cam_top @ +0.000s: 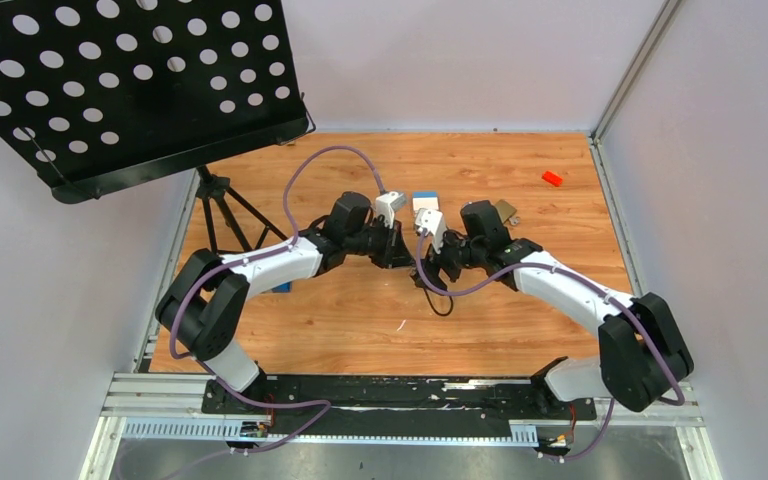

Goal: Unlock with the key

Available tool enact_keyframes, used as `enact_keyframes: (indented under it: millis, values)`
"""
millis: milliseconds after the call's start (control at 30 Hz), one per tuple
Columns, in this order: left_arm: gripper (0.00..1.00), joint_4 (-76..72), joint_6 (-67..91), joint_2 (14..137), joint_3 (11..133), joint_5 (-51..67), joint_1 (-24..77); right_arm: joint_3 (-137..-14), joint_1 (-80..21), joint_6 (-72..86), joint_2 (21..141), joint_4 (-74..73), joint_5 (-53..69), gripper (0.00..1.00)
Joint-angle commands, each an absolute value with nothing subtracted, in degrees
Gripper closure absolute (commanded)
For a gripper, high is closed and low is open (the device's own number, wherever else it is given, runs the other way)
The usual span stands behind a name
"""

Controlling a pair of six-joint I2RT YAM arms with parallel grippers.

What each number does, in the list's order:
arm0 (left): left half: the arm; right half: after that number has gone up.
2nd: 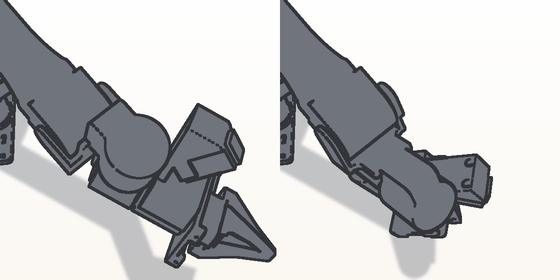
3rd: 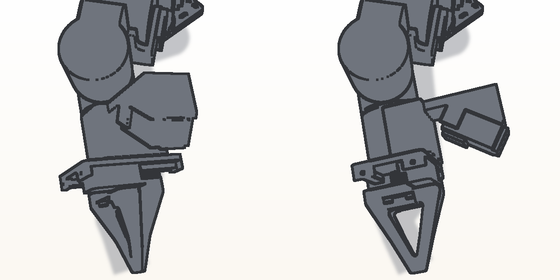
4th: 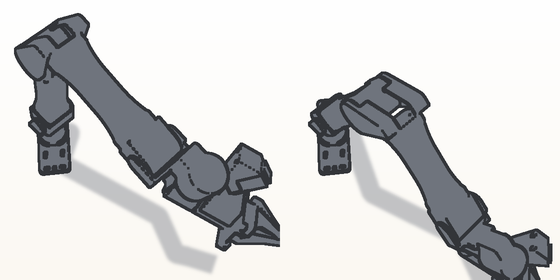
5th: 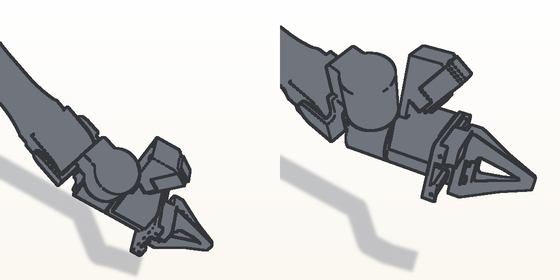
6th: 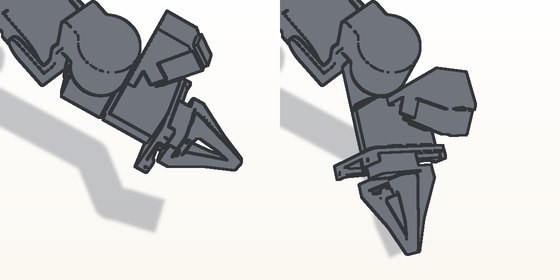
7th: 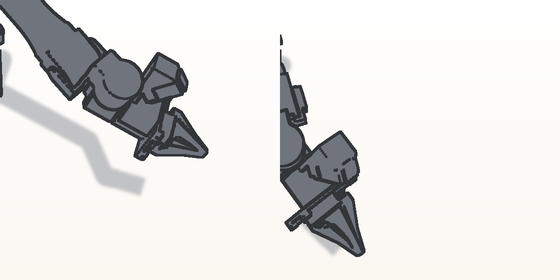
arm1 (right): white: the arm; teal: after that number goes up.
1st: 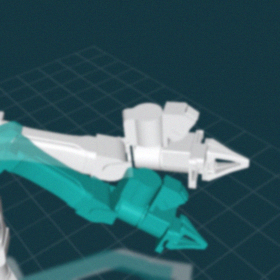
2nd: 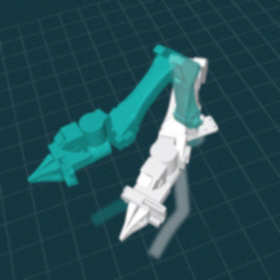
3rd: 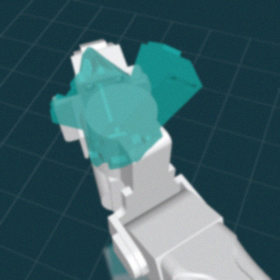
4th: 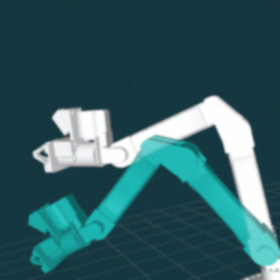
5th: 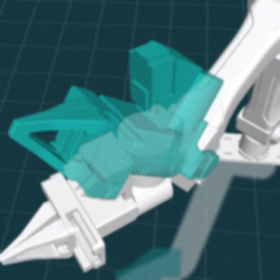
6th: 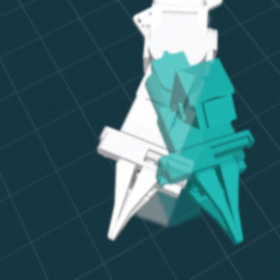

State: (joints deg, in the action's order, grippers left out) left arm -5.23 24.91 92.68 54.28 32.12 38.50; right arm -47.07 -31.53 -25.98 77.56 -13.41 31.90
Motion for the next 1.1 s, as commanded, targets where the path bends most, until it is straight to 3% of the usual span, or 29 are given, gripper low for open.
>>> enact_keyframes:
  millis: [0,100,467,767,800,833,867,1067]
  values:
    - [1.0,-10.12,28.4,89.86,53.58,32.77,38.06,-47.18,-31.11,-24.49,79.67,-12.33,33.85,0.21]
    - [1.0,-10.55,29.35,90.04,53.35,33.88,38.07,-48.0,-31.16,-23.86,81.4,-11.72,32.62,0.22]
    - [1.0,-13.93,32.72,90.72,51.73,35.87,38.0,-49.05,-31.19,-22.24,84.79,-9.63,34.49,0.38]
    - [1.0,-15.25,34.01,92.36,51.33,37.09,37.97,-49.81,-31.19,-25.29,83.09,-11.45,35.41,0.71]
    - [1.0,-15.29,34.14,92.57,51.33,37.13,37.98,-49.95,-31.19,-25.72,82.8,-11.8,35.45,0.78]
    - [0.99,-15.29,34.27,92.75,51.33,37.24,38.04,-50.18,-31.2,-26.13,82.51,-12.09,35.34,0.94]
    - [0.97,-15.36,34.5,92.91,51.33,37.37,38.0,-50.27,-31.14,-26.4,82.26,-12.28,35.0,0.99]
    - [0.8,-14.48,34.19,93.69,52.08,37.93,37.89,-50.0,-31.19,-29.56,80.31,-13.44,34.23,1.0]
